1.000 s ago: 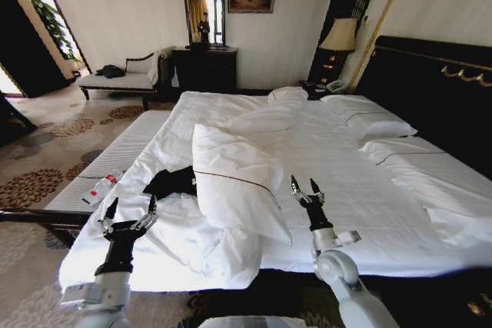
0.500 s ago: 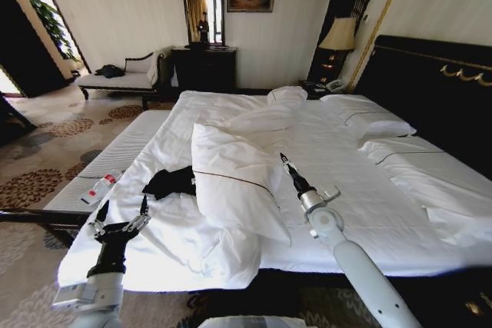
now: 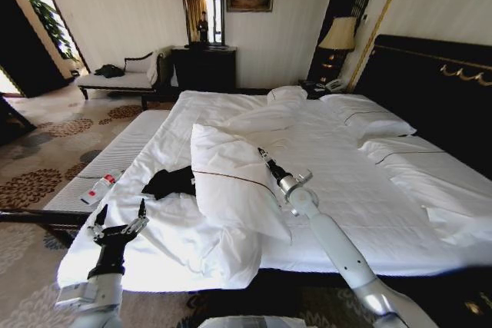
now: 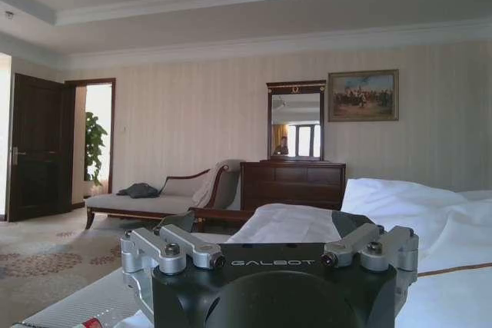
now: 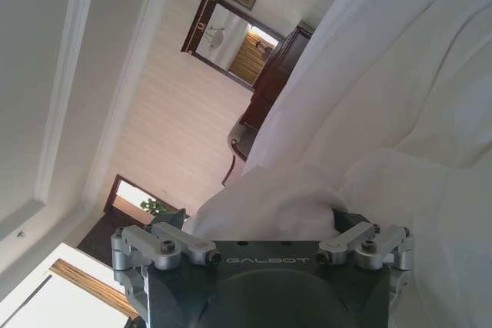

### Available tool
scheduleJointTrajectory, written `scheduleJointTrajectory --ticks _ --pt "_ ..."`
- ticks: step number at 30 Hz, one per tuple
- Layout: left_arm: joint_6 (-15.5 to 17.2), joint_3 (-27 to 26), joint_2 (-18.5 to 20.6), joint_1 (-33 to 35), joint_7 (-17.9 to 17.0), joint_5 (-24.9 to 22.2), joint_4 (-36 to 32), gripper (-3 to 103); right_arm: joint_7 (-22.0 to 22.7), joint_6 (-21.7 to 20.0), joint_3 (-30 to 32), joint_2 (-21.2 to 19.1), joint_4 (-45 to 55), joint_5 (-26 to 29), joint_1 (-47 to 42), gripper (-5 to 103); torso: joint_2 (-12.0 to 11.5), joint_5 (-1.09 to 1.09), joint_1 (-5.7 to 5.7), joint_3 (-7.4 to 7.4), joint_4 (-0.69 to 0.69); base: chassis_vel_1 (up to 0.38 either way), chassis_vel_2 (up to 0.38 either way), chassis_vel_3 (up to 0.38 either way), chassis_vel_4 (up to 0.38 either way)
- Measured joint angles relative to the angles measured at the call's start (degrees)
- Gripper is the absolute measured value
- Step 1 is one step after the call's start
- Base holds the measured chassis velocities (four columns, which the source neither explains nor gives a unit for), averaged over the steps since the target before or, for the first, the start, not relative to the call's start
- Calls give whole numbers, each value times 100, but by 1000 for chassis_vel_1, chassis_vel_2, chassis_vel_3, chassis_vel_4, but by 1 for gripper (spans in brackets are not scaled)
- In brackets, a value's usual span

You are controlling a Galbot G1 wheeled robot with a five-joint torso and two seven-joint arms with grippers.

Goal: Fold the clothes on the bed.

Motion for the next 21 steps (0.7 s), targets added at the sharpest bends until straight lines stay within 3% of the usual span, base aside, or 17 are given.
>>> scheduleJointTrajectory --ticks 15,17,19,21 --pt "-26 -7 -28 7 -3 48 44 100 -252 -176 -284 206 -532 -40 515 102 0 1 0 0 -1 0 0 0 0" --pt "-52 14 -43 8 -5 78 52 100 -338 -188 -311 165 -458 -48 493 88 0 2 0 0 -2 0 0 0 0" --pt "-57 17 -45 10 -5 83 52 100 -342 -189 -316 159 -452 -51 493 88 0 2 0 0 -2 0 0 0 0" --pt "-67 23 -46 23 -5 91 45 100 -342 -190 -346 143 -453 -69 501 78 0 1 0 0 -2 0 0 0 0"
